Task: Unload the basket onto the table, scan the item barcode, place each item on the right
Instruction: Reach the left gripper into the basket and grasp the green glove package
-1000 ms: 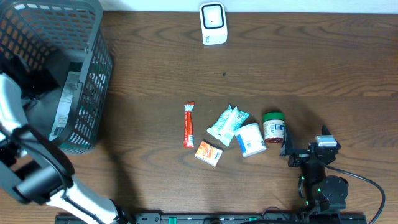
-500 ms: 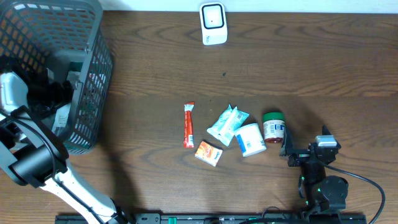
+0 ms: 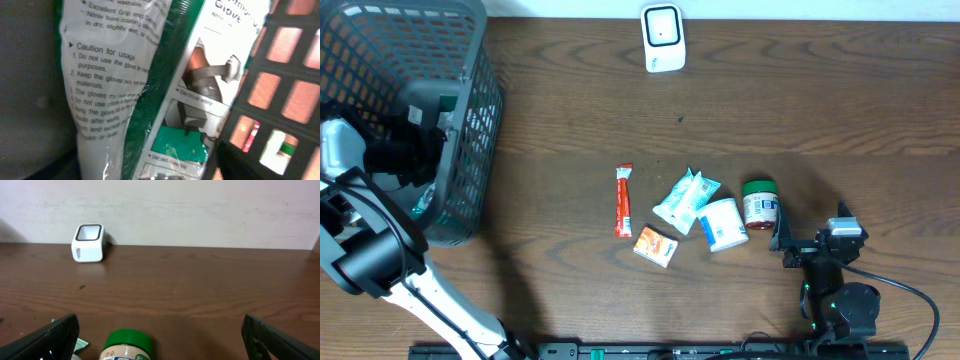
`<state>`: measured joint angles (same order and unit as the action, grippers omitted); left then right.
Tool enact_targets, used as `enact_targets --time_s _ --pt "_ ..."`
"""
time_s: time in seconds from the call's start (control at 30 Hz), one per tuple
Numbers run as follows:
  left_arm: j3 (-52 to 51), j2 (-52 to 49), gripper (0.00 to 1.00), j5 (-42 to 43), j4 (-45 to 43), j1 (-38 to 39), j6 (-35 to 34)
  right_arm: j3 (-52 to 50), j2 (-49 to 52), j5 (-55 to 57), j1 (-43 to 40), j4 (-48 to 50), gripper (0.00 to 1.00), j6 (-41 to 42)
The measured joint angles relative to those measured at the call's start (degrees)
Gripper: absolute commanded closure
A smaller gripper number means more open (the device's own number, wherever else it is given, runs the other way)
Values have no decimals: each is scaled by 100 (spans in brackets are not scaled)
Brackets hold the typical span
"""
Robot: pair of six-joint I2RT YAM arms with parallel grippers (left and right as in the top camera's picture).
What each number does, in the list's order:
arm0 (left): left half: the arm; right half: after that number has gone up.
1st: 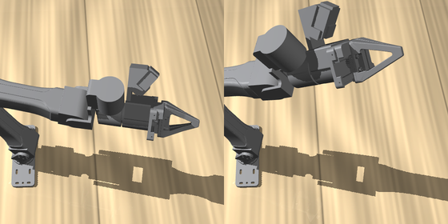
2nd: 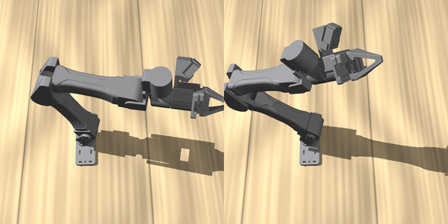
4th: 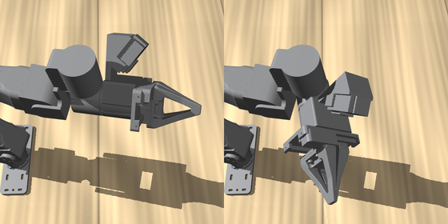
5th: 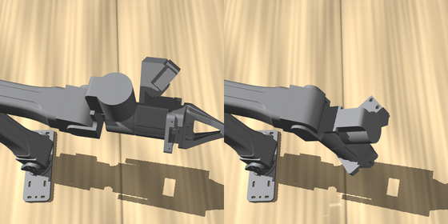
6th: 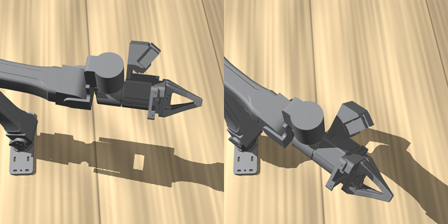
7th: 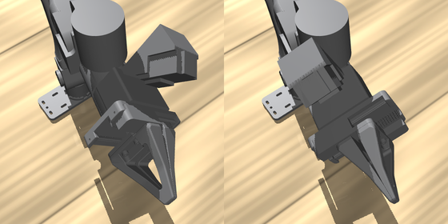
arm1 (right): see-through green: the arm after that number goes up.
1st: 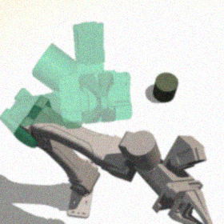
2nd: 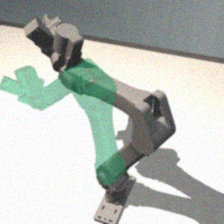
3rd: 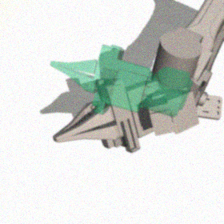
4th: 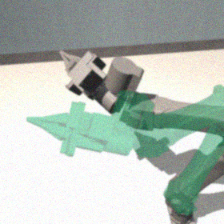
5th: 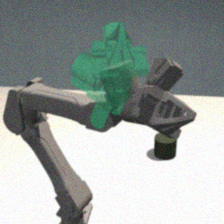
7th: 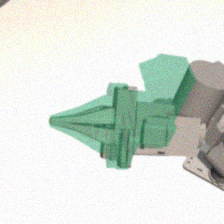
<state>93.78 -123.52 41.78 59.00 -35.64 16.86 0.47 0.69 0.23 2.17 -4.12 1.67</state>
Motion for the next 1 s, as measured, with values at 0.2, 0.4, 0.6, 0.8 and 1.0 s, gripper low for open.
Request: enact_targets --time_s 0.2,0.4,0.6,0.8,1.0 --pt "-55 -15 54 1307 37 -140 13 0 0 2 0 2 1 -2" --pt "-59 -15 83 2041 -31 -310 -4 0 2 2 0 0 1 -2" --pt "-59 -15 71 2406 -37 -481 133 0 2 0 0 0 1 -2" --pt "-166 -15 60 1749 -291 -302 251 0 0 0 0 0 1 -2" --pt "-240 -15 93 1078 -487 131 286 0 2 0 0 0 1 -2"
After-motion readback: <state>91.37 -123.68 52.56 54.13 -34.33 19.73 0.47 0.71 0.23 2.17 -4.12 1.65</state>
